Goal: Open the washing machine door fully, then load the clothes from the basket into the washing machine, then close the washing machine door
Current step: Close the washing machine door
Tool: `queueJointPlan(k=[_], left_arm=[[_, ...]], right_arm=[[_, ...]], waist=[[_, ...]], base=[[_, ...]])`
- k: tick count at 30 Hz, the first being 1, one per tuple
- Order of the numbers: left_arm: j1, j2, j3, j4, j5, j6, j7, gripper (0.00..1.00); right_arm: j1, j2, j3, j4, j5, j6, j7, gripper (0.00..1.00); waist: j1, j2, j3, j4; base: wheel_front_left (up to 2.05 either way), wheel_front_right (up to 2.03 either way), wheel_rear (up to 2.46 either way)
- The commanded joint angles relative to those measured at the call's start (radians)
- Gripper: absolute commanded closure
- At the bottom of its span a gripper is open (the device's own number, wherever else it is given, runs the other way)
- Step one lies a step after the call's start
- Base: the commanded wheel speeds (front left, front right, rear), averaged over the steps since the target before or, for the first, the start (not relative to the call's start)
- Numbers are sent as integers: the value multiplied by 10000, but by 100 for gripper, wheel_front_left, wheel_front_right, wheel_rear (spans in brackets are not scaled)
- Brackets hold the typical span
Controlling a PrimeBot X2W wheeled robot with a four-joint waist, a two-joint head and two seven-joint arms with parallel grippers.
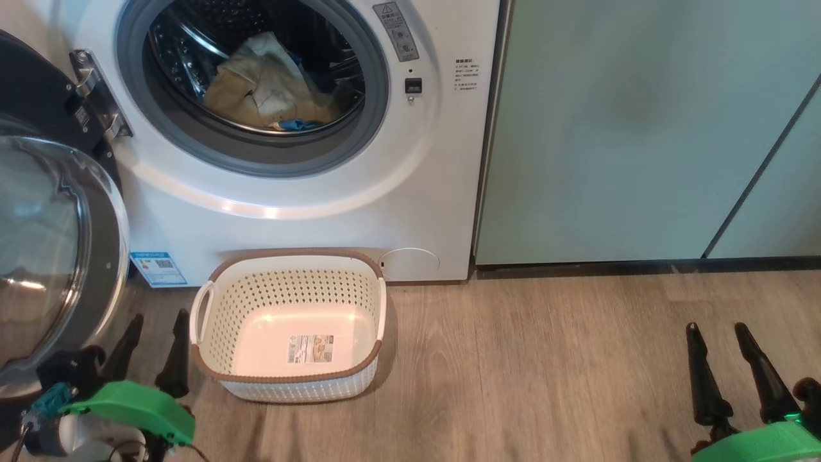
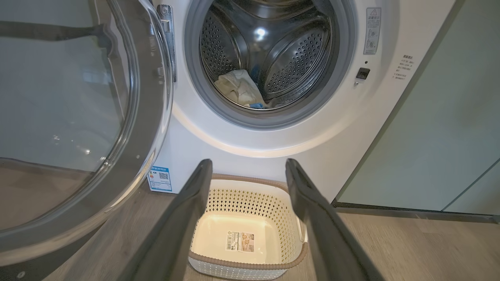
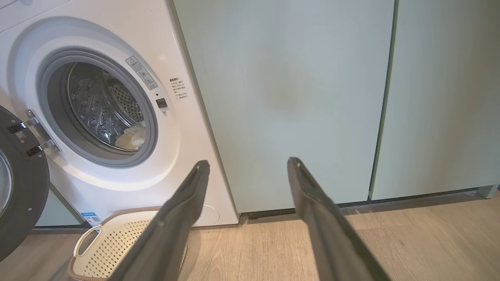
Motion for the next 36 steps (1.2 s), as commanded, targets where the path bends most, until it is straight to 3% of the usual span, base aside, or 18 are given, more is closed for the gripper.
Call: queueJointPlan(k=[1,20,36], left_arm=[[-529,237,467,-248,-46,-11,-93,0],[-602,30,702,-476,15,-11,-93,0],[-725,-10,732,-460,84,-11,-93,0]], right_arm=[[-279,-100,168,-314,-15,2,-67,0],[-230,-80,119,-314,-26,2,-67,0],[-230,28,112,-331,-1,2,-67,0]], waist=[[0,0,-4,6],[0,0,-34,613],[0,0,-17,2466]], base=[[0,0,0],[0,0,0],[0,0,0]])
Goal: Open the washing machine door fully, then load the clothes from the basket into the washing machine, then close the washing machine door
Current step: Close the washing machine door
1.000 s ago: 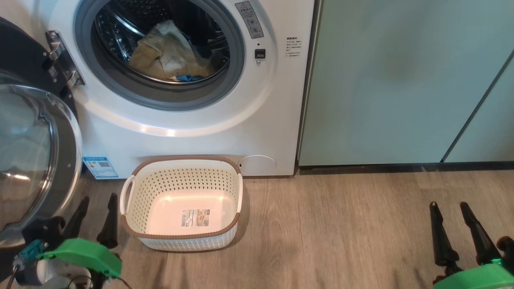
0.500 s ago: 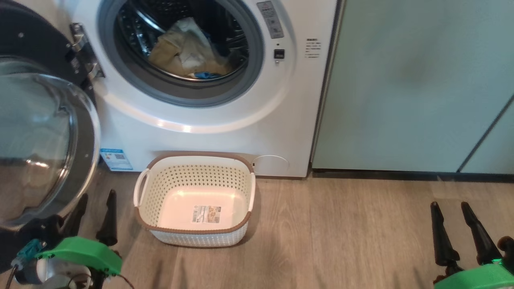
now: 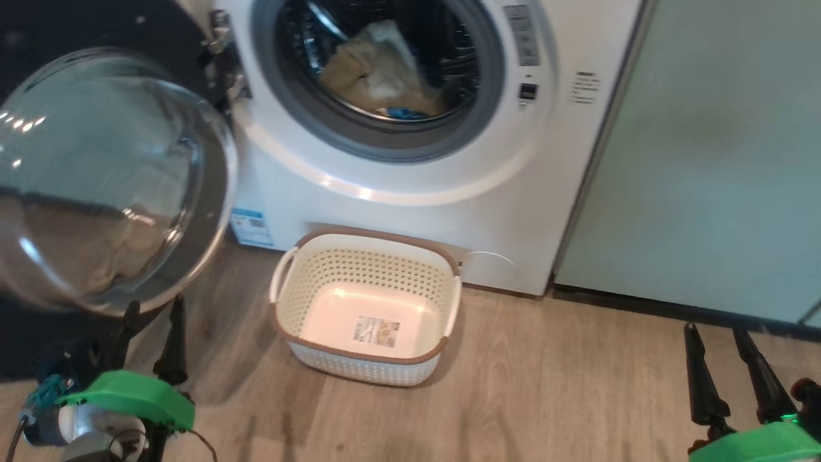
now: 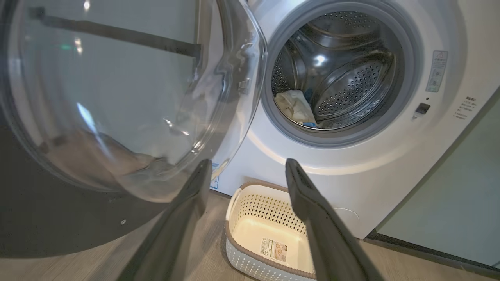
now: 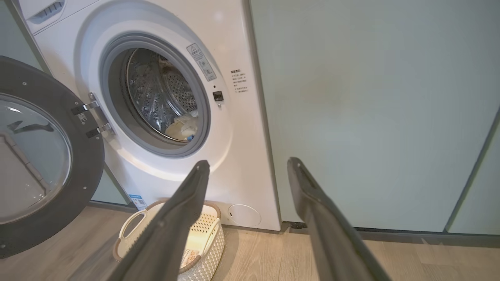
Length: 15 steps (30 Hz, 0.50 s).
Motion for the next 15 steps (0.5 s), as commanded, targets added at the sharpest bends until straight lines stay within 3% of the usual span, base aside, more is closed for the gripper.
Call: queueJointPlan(k=[1,15], left_arm=[[-533,193,466,-304,65,-11,-91,0],[-695,4,585,-306,111,-12,-92,0]], right_arm=[[-241,-110,154,-329,1,2,-67,0],[-384,-99,131,-362,1,2,-67,0]], waist=[[0,0,34,508],[0,0,225,2481]], base=[[0,0,0],[0,0,0]])
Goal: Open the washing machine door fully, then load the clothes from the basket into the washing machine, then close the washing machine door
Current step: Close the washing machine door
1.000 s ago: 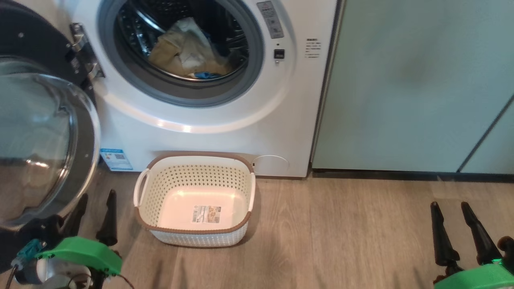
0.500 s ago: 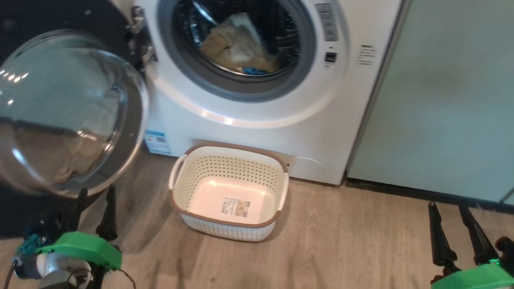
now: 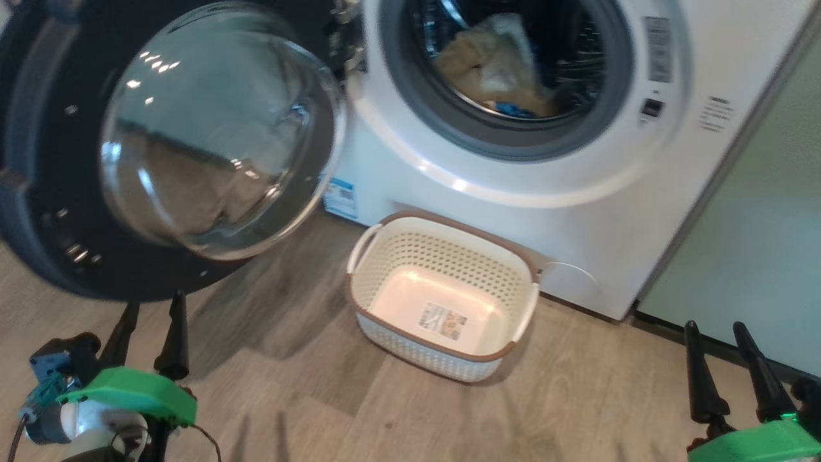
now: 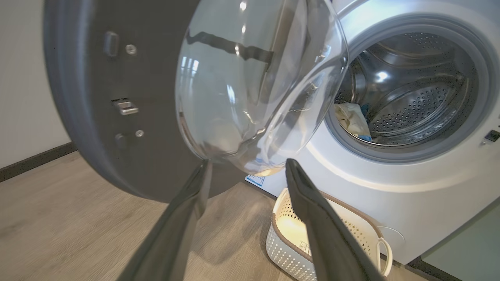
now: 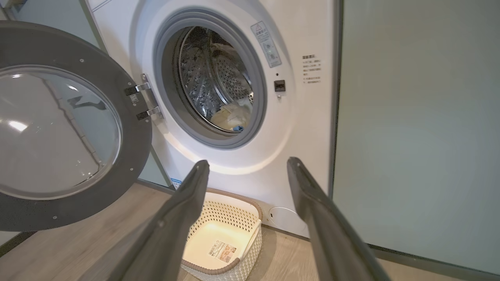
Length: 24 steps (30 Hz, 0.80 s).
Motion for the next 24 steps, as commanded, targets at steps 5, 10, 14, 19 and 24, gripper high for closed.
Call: queueJointPlan(k=[5,10,14,19,24], left_arm=[[-606,111,500,-318,90,-10,-92,0],[-601,20,625,-341,110,-10,-92,0],[-621,-45,712,-322,120,-10,-92,0],[-635,-157,853,-342,152,-10,-92,0],[-545,-307,1164,-486,176,-10,-92,0]], right_arm=[[-420,-166,169,-365,-11,2,-67,0],[-445,-206,193,-370,-7,2,-67,0],[-437,-252,226,-357,-8,2,-67,0],[-452,-298,230,-364,-25,2,-67,0],[-663,-382,438,-297,-3,2,-67,0]], waist=[[0,0,144,1001],[0,0,189,1604],[0,0,213,2007],[0,0,273,2368],[0,0,384,2455]], base=[[0,0,0],[0,0,0],[0,0,0],[0,0,0],[0,0,0]])
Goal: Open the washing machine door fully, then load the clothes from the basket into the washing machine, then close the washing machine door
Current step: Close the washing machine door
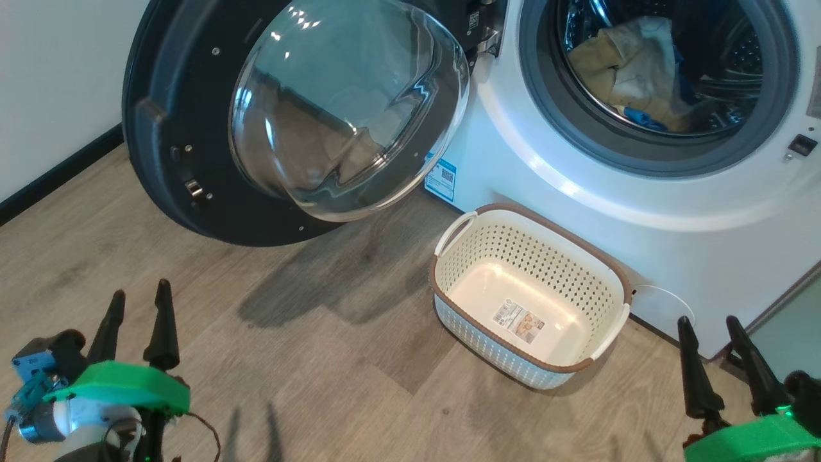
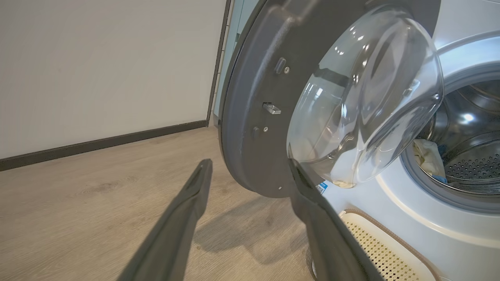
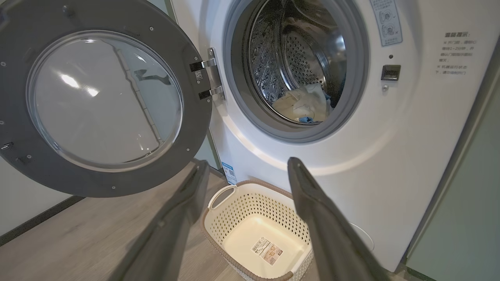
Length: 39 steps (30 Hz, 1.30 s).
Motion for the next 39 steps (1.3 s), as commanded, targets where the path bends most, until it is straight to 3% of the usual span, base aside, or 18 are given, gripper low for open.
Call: queueJointPlan(k=[1,3,4,5,7,16,20,27,31,39], left_arm=[[-404,132,429,-378,134,-10,-92,0],[-372,40,585,-414,94,-10,-92,0],[-360,-21,669,-409,30,-10,-92,5],[-358,-89,739,-385,-78,-10,-92,56],[-363,-186,803,-309,-393,-10,-92,100],[-1530,202,985,893,-3182,-10,-92,100],[-2480,813,1247,2121,-5120,-10,283,100],[-4287,1814,2635,4122,-8199,-10,1666,100],[-5445,2447,3088,5295,-8979,37,2305,100],[-7703,3415,3243,7097,-9383,780,2867,100]], right_arm=[[-590,-280,234,-256,8,2,-67,0],[-658,-310,296,-222,29,2,-67,0],[-679,-320,317,-212,36,2,-67,0],[-691,-331,335,-207,45,2,-67,0],[-694,-346,360,-202,59,2,-67,0],[-448,-347,373,-207,59,2,-67,0],[-349,-304,392,-207,34,2,-67,0],[-307,-408,555,-194,60,2,-67,0],[-352,-539,599,-186,83,2,-67,0],[-507,-822,660,-242,81,2,-67,0]], waist=[[-1,0,25,15],[-1,0,42,29],[-1,0,49,34],[-1,0,52,38],[-1,0,48,40],[-1,0,-31,9],[-1,0,-83,-196],[-1,0,-10,-635],[-1,0,88,-757],[-1,0,412,-850]], base=[[0,0,0],[0,0,0],[0,0,0],[0,0,0],[0,0,0],[0,0,0],[0,0,0],[0,0,0],[0,0,0],[0,0,0]])
